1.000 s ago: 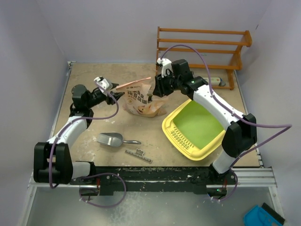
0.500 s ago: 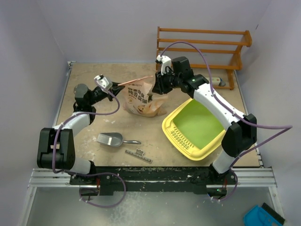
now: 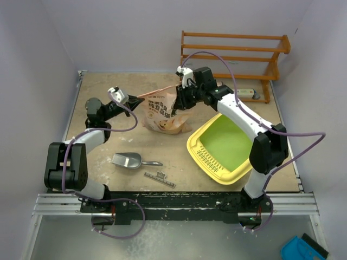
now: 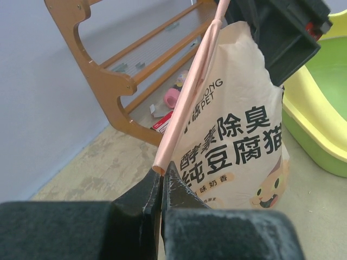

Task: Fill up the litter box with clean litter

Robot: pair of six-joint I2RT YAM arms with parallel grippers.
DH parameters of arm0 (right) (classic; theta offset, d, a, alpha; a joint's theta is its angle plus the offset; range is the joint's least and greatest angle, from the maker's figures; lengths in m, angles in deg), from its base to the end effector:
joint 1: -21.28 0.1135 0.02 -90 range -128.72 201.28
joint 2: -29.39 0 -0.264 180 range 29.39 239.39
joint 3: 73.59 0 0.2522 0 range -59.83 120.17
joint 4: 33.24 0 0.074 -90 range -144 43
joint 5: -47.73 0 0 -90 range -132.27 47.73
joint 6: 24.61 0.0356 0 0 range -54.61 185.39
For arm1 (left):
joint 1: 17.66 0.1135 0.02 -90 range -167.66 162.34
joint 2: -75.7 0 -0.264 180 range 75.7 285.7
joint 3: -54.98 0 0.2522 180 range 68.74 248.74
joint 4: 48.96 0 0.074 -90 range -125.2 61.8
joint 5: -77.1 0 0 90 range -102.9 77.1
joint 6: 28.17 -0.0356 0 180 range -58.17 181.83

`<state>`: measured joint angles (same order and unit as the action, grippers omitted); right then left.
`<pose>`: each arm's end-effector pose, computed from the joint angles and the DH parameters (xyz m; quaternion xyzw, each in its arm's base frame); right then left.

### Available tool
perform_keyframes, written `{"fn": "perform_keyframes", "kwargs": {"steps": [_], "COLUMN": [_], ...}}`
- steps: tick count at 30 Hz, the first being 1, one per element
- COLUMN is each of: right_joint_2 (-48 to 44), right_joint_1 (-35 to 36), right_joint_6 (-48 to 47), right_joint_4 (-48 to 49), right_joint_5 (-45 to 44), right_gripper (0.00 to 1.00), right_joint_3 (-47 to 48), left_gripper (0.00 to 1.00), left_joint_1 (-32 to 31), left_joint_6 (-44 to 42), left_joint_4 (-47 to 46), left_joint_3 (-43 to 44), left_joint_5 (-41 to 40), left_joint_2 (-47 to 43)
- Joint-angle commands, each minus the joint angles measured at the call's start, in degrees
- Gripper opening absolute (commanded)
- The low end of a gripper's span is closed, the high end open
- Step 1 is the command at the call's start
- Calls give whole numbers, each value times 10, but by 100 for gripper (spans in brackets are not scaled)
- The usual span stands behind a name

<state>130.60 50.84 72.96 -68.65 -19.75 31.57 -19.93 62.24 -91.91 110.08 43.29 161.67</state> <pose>0.3535 0.2161 0.3341 -0.2569 0.8216 0.3141 0.4003 0.3082 -0.0418 0.2671 0.3751 0.5487 -0.3121 0.6788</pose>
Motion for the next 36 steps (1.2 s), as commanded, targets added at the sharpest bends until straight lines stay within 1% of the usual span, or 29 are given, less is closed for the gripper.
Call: {"fn": "perform_keyframes", "kwargs": {"steps": [1, 3, 6, 7, 10, 13, 16, 18, 19, 20, 22, 25, 28, 30, 36], "right_joint_2": [5, 5, -1, -9, -28, -17, -1, -1, -8, -17, -32, -31, -29, -26, 7], "right_joint_1": [1, 1, 1, 1, 1, 0, 4, 8, 10, 12, 12, 13, 19, 27, 48], "right_joint_6": [13, 21, 19, 19, 29, 30, 23, 25, 26, 25, 25, 22, 13, 1, -49], "right_joint_4": [-6, -37, -109, -114, -100, -102, -80, -70, -59, -37, -14, -41, -74, -105, -242], "right_joint_5": [2, -4, -84, -113, -198, -276, -324, -334, -327, -300, -226, -112, -27, 5, 26], "right_gripper": [28, 27, 26, 26, 27, 27, 27, 27, 27, 27, 27, 26, 26, 26, 27], "right_joint_3": [18, 21, 35, 29, 19, 35, 41, 38, 28, 14, -2, 11, 20, 28, 82], "left_gripper": [0, 0, 0, 0, 0, 0, 0, 0, 0, 0, 0, 0, 0, 0, 0], "left_joint_1": [1, 1, 1, 1, 0, -3, -6, -8, -9, -10, -14, -15, -17, -17, -18], "left_joint_6": [15, 16, 15, 13, 17, 27, 29, 27, 26, 26, 26, 27, 28, 29, 30], "left_joint_4": [-67, -70, -71, -72, -81, -100, -110, -110, -108, -108, -109, -111, -112, -112, -112], "left_joint_3": [-3, -5, -10, -13, -18, -25, -31, -34, -35, -35, -34, -32, -32, -31, -28], "left_joint_5": [7, -1, -18, -24, -25, -20, -22, -23, -23, -24, -22, -23, -23, -23, -22], "left_joint_2": [-14, -17, -25, -29, -36, -39, -42, -44, -45, -44, -43, -41, -40, -40, -35]}}
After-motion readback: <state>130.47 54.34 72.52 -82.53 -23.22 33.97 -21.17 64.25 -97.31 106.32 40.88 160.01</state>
